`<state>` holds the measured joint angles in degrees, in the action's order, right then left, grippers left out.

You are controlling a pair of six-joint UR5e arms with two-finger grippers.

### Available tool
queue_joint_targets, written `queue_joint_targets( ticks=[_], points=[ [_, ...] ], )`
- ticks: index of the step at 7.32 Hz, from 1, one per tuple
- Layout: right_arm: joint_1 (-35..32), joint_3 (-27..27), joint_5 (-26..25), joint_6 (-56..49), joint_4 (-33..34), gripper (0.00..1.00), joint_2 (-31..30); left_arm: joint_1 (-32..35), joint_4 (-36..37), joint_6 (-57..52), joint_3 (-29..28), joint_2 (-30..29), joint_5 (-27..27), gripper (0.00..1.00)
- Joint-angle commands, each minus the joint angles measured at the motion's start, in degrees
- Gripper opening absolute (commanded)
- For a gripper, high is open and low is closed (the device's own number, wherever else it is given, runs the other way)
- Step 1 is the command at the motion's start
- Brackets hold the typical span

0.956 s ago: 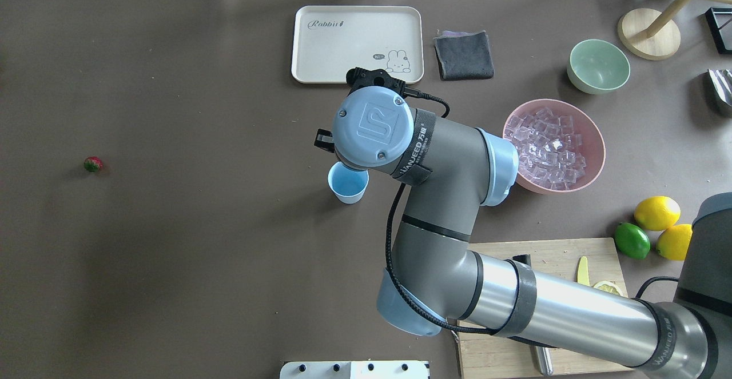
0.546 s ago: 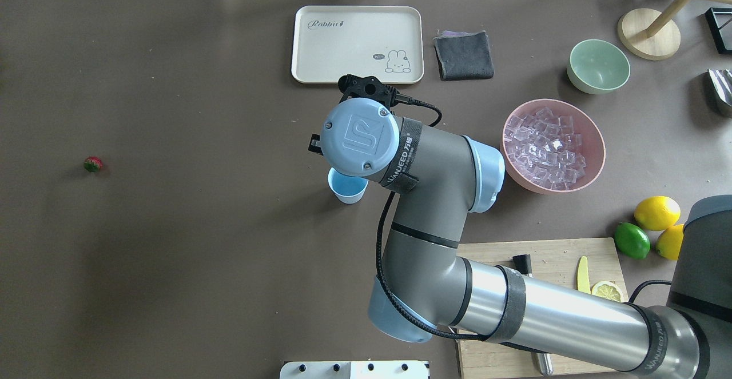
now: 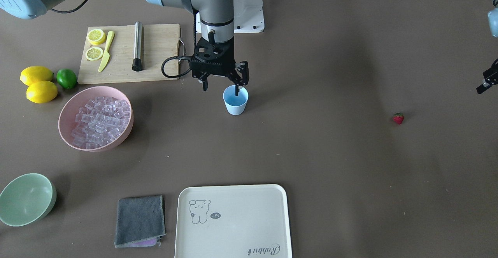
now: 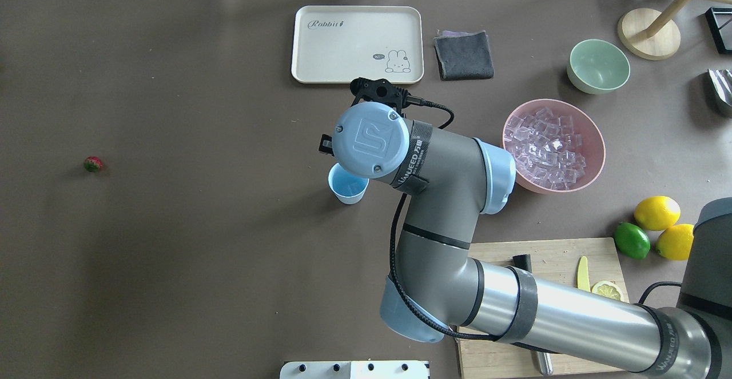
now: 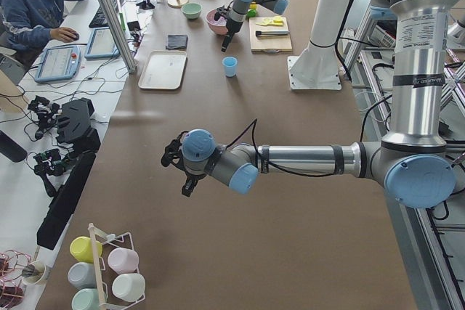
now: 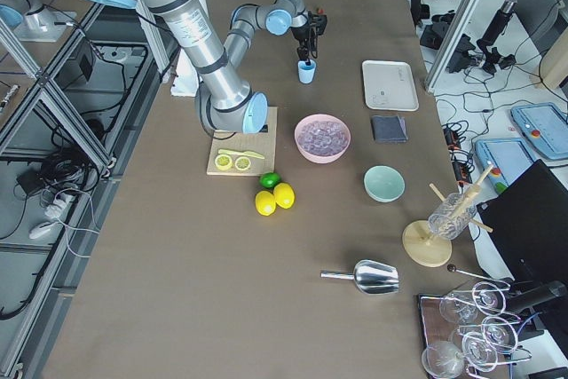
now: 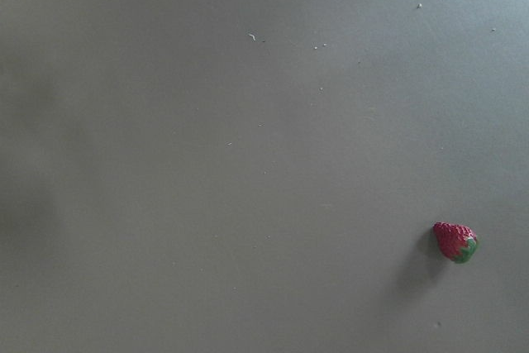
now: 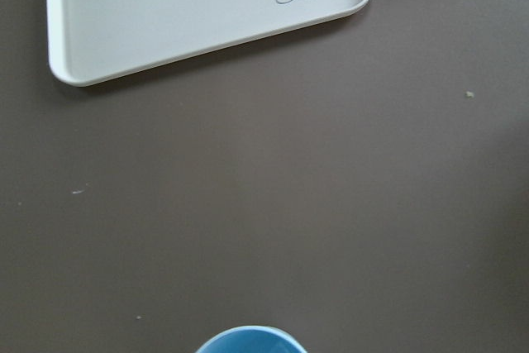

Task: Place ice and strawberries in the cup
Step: 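Move the right gripper back over the pink ice bowl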

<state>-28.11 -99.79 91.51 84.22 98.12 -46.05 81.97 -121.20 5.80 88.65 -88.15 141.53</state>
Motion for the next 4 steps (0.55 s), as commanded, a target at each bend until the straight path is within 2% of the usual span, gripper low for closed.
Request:
queue_joint_targets(
  ticks=[1,2,4],
  points=[
    [-10.7,-4.7,11.7,-16.0,1.3,0.99,-8.1,-0.2,0.0,0.0,0.0,0.0,0.1,0.98],
    [-14.1,-4.9,14.8,-24.4,-1.7,1.0,-12.1,-0.2,-0.1,0.0,0.0,0.0,0.1,0.98],
    [-19.2,-4.6,20.8,-35.0,-14.1,1.0,-23.2,-0.2,-0.1,0.0,0.1,0.0,0.1,0.98]
  ],
)
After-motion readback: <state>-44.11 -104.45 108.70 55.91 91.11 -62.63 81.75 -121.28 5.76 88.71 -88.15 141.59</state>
